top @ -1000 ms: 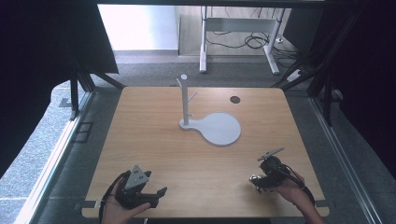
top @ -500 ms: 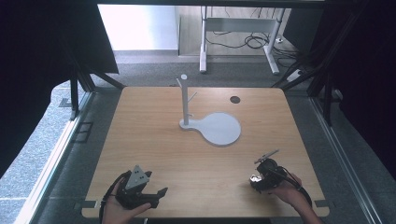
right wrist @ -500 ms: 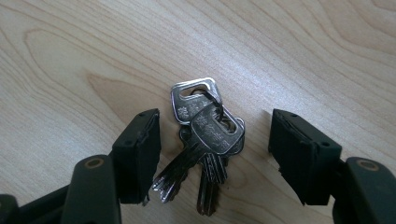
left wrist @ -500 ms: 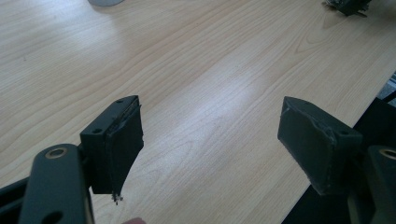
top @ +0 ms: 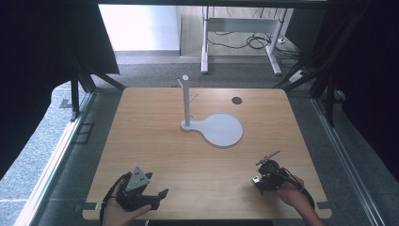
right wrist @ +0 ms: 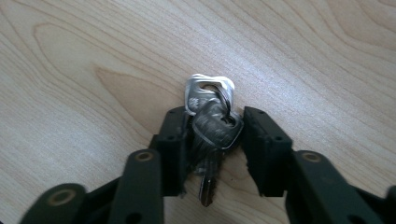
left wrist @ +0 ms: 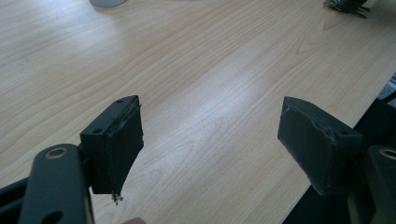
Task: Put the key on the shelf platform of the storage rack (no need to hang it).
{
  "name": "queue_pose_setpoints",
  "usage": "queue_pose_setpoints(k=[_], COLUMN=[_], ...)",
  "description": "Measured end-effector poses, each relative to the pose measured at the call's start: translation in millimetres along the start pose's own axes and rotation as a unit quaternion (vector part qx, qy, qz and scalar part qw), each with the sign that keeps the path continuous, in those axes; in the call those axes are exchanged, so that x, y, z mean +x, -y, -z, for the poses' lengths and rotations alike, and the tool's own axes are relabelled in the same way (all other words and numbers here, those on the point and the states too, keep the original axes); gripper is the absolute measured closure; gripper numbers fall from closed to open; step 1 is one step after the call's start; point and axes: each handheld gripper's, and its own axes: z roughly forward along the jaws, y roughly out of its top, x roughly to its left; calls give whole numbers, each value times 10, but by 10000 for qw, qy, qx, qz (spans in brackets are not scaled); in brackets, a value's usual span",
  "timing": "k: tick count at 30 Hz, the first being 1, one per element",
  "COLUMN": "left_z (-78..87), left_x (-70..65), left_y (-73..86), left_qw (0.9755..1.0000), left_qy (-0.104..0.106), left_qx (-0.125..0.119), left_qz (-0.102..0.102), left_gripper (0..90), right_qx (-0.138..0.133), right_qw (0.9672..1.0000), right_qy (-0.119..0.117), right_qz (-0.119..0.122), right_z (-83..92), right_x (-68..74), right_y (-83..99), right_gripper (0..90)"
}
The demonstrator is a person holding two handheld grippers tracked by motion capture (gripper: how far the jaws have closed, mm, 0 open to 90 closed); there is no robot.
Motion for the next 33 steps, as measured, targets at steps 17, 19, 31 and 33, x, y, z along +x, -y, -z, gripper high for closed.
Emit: queue_pose_setpoints(k=[17,19,31,33], left_z=[-5,-5,3,4], left_x=[4,6,7,4], left_y=[2,3,2,3], left_qw=[10000,10000,10000,10000], left_qy=[-9,-12,-19,-21], left_qx=[12,-1,-18,-19], left_qz=[7,18,17,33], left_gripper=[226,226,226,226], right_qx=[-6,-31,-98,-112], right_qw=[9999,9999,9997,9996], right_qy=[-48,-59,-28,-19], right_qz=[118,109,236,247], right_z=[18,42,178,211], right_x=[-9,-17,-22,-20], right_y=[-10,-16,-44,-55], right_gripper=[657,658,660,660])
